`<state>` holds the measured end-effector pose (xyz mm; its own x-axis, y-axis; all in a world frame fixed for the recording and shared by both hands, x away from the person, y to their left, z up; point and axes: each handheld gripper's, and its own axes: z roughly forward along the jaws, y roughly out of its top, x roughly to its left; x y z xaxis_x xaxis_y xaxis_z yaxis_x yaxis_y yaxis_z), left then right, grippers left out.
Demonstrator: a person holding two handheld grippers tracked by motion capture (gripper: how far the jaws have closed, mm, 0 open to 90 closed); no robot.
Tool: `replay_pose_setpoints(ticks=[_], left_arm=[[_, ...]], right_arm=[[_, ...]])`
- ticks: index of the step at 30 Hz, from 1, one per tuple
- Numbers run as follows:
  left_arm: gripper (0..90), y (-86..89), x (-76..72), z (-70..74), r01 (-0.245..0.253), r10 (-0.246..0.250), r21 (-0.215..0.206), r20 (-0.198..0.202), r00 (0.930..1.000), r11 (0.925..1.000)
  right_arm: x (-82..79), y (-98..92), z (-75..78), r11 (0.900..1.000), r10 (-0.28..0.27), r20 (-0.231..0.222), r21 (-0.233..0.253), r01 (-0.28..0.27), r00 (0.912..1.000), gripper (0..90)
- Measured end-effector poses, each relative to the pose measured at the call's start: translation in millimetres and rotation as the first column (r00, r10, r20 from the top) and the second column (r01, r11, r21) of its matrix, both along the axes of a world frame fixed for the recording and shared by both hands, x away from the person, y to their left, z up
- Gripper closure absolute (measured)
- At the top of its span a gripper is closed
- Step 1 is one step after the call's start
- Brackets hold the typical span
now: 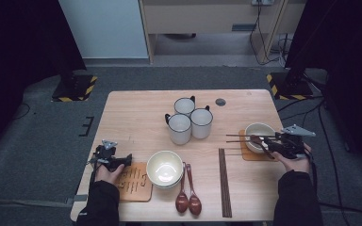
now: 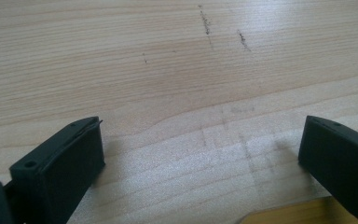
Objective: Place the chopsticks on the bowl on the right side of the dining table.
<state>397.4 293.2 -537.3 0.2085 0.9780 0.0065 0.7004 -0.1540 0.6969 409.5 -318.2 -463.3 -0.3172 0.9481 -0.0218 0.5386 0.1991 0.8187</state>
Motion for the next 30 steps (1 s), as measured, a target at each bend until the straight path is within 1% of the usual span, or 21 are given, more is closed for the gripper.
replay_pose_setpoints(ticks=[2,7,8,13,21,30], left_arm=[[0.0,0.0,0.0,0.0,0.000,0.000,0.000,0.000,1.0000,1.0000],[0.0,0.0,0.0,0.0,0.000,0.000,0.000,0.000,1.0000,1.0000],[0.0,0.0,0.0,0.0,0.000,0.000,0.000,-0.001,1.0000,1.0000],[0.0,0.0,0.0,0.0,0.000,0.000,0.000,0.000,1.0000,1.0000],[0.0,0.0,0.0,0.0,0.001,-0.001,0.001,-0.001,1.0000,1.0000],[0.0,0.0,0.0,0.0,0.000,0.000,0.000,0.000,1.0000,1.0000]], right_arm=[[1.9,2.1,-2.5,1.000,0.003,0.011,-0.013,-0.003,0.9999,43.0],[4.0,4.7,-5.3,0.999,0.010,0.021,-0.031,-0.010,0.9997,40.3],[5.0,5.1,-6.5,0.999,0.010,0.025,-0.042,-0.009,0.9996,39.5],[7.1,4.4,-8.4,0.998,0.011,0.028,-0.055,-0.009,0.9995,38.1],[10.2,3.6,-10.2,0.998,-0.001,0.031,-0.061,0.003,0.9995,37.0],[14.8,3.9,-12.1,0.997,-0.002,0.032,-0.074,0.005,0.9995,36.5]])
